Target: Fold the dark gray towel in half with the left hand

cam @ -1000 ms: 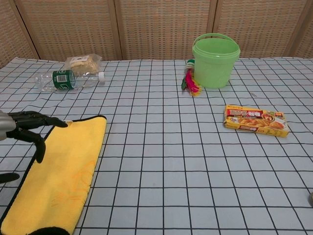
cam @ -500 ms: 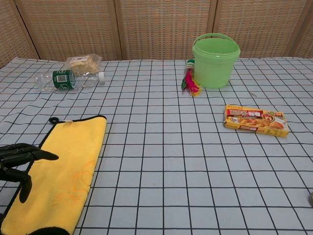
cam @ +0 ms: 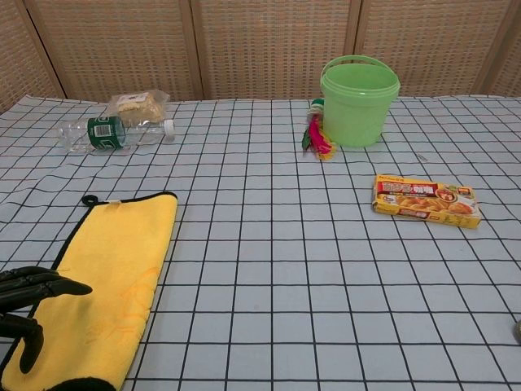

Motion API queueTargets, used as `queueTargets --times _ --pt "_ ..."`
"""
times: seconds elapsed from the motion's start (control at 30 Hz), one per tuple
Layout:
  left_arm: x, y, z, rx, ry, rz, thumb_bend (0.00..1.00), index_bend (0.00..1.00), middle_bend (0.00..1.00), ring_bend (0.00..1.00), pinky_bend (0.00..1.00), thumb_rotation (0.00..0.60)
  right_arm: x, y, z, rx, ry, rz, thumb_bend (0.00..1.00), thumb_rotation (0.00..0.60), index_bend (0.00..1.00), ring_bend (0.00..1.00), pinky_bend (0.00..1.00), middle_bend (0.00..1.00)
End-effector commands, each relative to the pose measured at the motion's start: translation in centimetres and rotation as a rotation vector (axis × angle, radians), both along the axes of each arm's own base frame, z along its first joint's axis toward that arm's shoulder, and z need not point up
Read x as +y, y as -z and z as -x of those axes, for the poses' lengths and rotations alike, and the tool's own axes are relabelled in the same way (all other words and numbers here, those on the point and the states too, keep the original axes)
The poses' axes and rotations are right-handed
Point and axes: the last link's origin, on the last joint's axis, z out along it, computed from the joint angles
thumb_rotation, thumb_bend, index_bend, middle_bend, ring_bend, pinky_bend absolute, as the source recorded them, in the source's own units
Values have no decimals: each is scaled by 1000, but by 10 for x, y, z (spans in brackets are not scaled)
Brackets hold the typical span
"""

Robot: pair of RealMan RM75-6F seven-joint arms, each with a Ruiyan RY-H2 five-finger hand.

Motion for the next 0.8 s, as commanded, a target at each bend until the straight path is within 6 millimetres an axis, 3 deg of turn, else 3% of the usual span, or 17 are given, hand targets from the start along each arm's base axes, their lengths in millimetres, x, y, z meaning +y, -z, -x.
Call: queueTargets --times 0.03,0.8 --pt "-1 2 2 5 3 -5 337 469 0 0 0 600 0 0 0 0 0 -1 0 600 0 0 0 0" --pt "-1 18 1 17 38 -16 338 528 0 0 0 600 -1 1 1 2 5 0 0 600 0 0 0 0"
